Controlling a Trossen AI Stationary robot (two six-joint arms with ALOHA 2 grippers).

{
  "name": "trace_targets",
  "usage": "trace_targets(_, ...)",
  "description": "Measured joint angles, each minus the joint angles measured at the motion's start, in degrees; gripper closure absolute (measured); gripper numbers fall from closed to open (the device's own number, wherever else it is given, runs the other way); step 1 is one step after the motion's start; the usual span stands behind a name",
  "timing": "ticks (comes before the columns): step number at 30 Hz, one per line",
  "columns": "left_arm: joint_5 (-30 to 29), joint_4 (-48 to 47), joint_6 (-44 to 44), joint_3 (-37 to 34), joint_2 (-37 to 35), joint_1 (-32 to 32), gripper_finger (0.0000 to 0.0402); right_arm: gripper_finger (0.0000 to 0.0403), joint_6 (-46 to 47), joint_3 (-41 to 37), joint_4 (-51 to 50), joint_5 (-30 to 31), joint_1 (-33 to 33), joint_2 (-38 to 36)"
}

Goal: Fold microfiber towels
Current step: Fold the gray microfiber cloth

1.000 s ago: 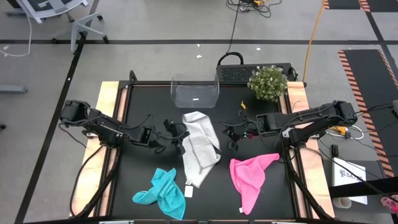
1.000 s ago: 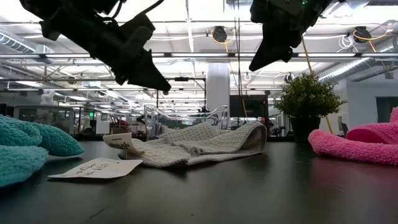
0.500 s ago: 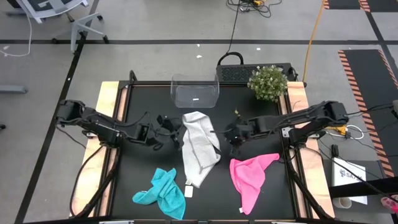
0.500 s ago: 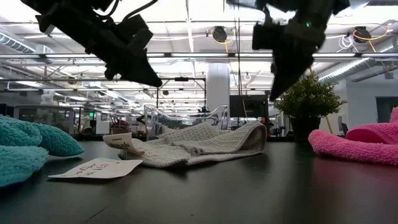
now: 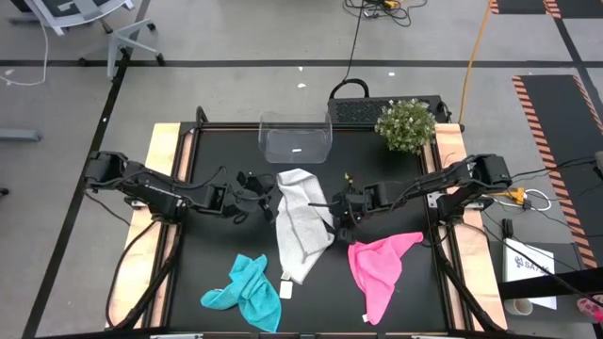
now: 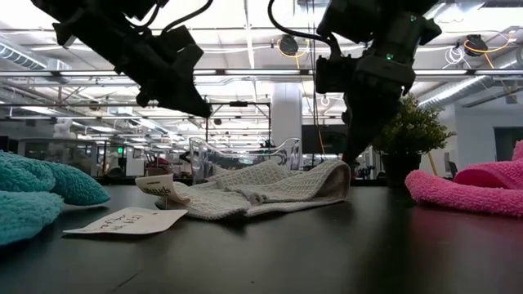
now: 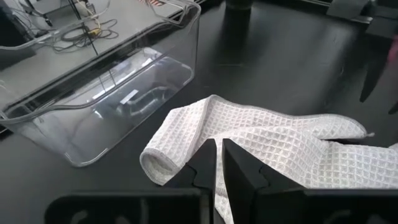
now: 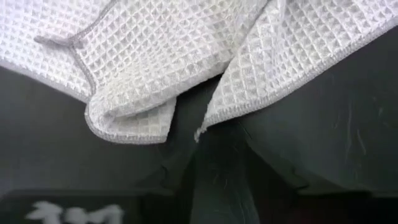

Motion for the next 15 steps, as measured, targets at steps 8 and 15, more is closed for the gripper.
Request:
trace_targets(8,0.04,-0.01,-0.50,0.00,0.02,0.00,0.0371,0.0228,5.95,-2.65,6.12,-0.07,-1.03,1.46)
trace_targets(15,0.02,-0.12,-0.44,0.00,0.02,0.00,0.0371,0.0229,9.82,-6.48,14.16,-1.83,-2.18,1.53)
